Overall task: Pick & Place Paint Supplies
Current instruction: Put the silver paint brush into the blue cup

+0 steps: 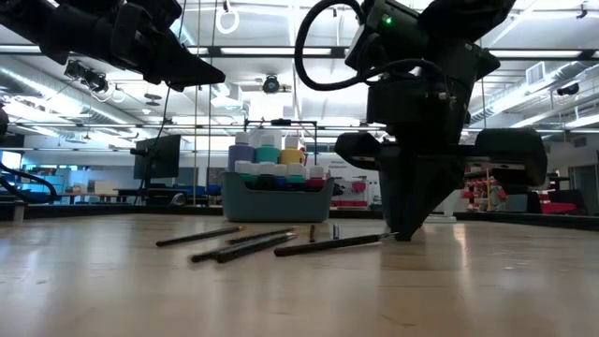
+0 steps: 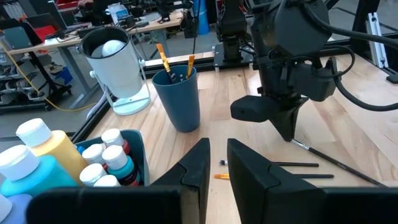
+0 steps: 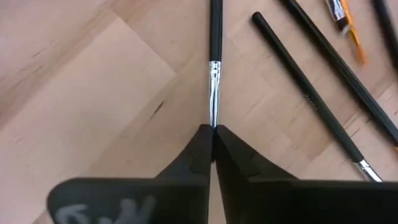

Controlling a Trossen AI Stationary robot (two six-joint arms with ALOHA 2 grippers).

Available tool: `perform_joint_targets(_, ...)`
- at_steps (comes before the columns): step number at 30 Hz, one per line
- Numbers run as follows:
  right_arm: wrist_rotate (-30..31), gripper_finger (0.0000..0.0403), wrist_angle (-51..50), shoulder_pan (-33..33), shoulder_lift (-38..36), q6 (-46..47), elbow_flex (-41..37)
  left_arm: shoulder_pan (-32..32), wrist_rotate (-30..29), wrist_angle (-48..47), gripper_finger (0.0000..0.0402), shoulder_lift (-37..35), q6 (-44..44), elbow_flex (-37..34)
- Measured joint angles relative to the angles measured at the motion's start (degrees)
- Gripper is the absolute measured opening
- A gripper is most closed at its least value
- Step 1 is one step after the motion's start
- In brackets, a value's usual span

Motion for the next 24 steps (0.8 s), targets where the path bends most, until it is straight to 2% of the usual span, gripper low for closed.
perform_joint_targets(10,1.5,0.0004,0.0,1.7,-2.2,4.2,-0.2,0.0,0.0,0.0,0.0064,0.0,-0.1,0.0)
perform_joint_targets(13,4.4,0.0004,0.0,3.3,-2.9,3.9,1.1,0.0,0.0,0.3,0.0064,0.0,-1.7,0.0)
perform_joint_targets(16,11.5,0.0003,-0.3,5.5,-2.8,-1.3,3.6,0.0,0.0,0.4,0.0064,0.0,-4.8,0.0)
perform_joint_targets(20,25.1,0.0003,1.5,7.9,-2.9,-15.4,7.0,0.0,2.0,1.0,0.0064,0.0,-10.4,0.0)
perform_joint_targets(24,36.3,0.0003,10.4,8.6,-3.0,-28.2,8.6,0.0,6.7,1.6,0.0073,0.0,-19.5,0.0)
